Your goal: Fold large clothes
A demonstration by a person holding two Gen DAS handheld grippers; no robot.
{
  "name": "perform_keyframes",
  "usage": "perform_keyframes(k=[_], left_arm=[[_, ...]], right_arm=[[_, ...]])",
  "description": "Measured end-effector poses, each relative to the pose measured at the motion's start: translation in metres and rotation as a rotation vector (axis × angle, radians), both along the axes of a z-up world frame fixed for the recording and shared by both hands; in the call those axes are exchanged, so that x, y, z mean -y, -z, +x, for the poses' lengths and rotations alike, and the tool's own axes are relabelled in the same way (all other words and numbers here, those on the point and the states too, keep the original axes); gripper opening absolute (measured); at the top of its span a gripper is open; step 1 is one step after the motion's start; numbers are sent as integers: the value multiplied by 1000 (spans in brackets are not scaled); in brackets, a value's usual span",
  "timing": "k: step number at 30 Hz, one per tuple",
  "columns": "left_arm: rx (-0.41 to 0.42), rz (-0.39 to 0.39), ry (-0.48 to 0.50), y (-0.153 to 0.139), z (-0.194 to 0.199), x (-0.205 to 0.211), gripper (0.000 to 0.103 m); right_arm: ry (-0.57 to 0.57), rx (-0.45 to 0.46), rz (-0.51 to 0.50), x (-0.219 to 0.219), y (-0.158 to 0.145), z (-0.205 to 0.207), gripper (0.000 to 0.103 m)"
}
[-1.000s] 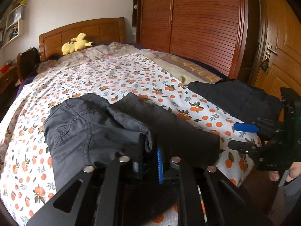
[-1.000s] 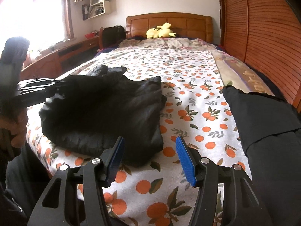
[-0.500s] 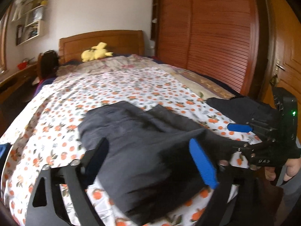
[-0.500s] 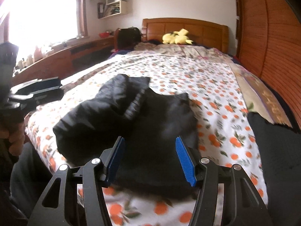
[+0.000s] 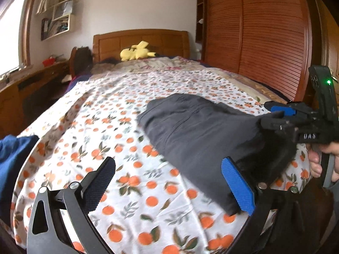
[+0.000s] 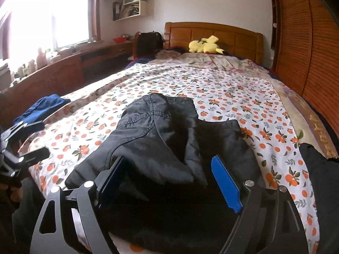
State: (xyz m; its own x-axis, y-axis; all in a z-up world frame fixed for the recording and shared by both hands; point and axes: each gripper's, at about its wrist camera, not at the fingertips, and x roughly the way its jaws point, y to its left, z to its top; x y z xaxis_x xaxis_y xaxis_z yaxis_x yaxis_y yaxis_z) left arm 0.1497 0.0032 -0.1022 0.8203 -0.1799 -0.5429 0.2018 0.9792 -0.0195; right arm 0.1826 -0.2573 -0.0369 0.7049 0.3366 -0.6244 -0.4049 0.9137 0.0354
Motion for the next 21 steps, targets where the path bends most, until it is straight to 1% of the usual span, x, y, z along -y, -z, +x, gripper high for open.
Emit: perform_keyframes(k=[3, 6, 11, 16, 17, 18, 19, 20, 21], left_arm=[[-12, -13, -14, 11, -2, -16, 101], [-12, -14, -25, 16, -3, -25, 101], [-23, -40, -38, 26, -3, -40, 101], [-31, -46, -43, 32, -1, -47, 101], [-33, -46, -42, 34, -1, -47, 101], [-34, -46, -42, 34, -1, -47, 101], [-35, -48, -42, 35, 0, -47, 101], [-36, -50, -42, 35, 0, -47, 101], [-37, -51, -41, 35, 0, -47, 101]], right_arm=[[24, -24, 23, -2, 5, 8, 81], [52, -48, 41, -2, 10, 16, 85], [75, -127, 61, 1, 27, 27, 85], [79, -189, 112, 6, 39, 31, 85], [78, -194, 117, 6, 39, 31, 84], [73, -201, 123, 6, 40, 30, 78], [62, -208, 131, 5, 40, 30, 68], [51, -213, 134, 4, 39, 29, 63], [29, -217, 135, 1, 38, 28, 50]])
